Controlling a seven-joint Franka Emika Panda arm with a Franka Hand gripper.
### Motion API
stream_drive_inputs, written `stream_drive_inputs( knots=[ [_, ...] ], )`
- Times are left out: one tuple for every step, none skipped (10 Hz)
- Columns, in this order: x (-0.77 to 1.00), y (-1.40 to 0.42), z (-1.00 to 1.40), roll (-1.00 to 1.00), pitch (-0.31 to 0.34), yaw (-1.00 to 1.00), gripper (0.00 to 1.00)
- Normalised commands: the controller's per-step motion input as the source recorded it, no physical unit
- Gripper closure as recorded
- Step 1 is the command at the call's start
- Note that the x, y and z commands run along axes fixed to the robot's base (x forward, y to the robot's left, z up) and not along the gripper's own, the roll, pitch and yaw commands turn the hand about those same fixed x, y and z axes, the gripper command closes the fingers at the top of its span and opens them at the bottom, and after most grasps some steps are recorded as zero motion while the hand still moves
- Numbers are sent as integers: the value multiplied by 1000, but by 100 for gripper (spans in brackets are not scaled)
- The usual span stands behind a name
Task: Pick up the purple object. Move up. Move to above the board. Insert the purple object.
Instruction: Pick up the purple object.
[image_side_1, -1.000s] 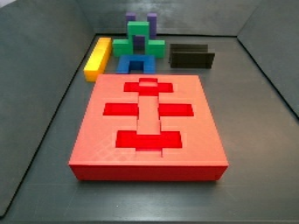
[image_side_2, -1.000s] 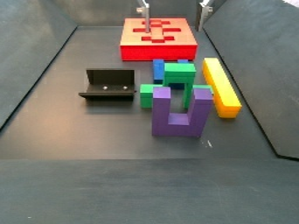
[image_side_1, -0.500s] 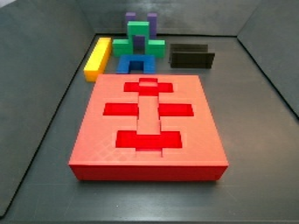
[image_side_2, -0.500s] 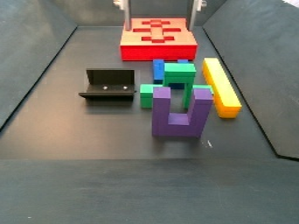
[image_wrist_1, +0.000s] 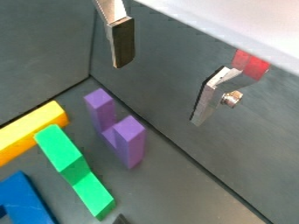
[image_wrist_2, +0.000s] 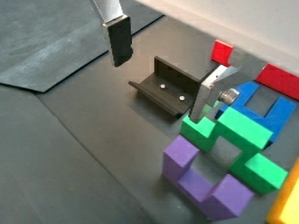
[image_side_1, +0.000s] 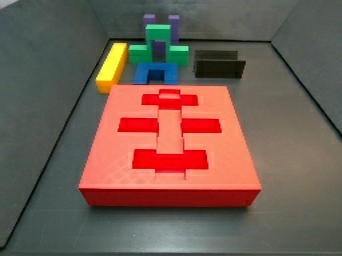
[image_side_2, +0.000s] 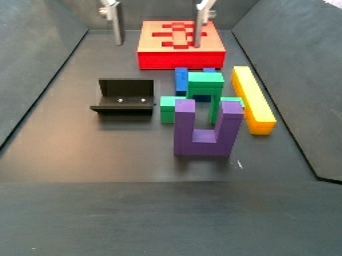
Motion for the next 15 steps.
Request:
stream_drive_inputs(
  knots=[
    [0, 54, 0, 0, 0, 0, 0],
    [0, -134, -420, 0, 0, -109, 0],
    [-126, -209, -694, 74, 0, -194, 0],
    [-189, -20, -794, 14, -7, -71, 0],
    [0, 0, -586, 0, 0, -86, 0],
    [-9, 20, -583, 133, 10, -166, 0],
    [-226, 171, -520, 127, 43, -97, 0],
    [-169, 63, -237, 0, 37, 0, 0],
    [-26, 0, -257, 17, 30, -20, 0],
    [-237, 40, -311, 37, 50, -57, 0],
    [-271, 0, -226, 0, 0, -31, 0],
    [0, 0, -289, 10, 0, -66, 0],
    [0, 0, -357, 44, 0, -54, 0],
    [80, 0, -420, 70, 21, -40, 0],
    [37, 0, -437, 73, 20, -43, 0]
  ],
)
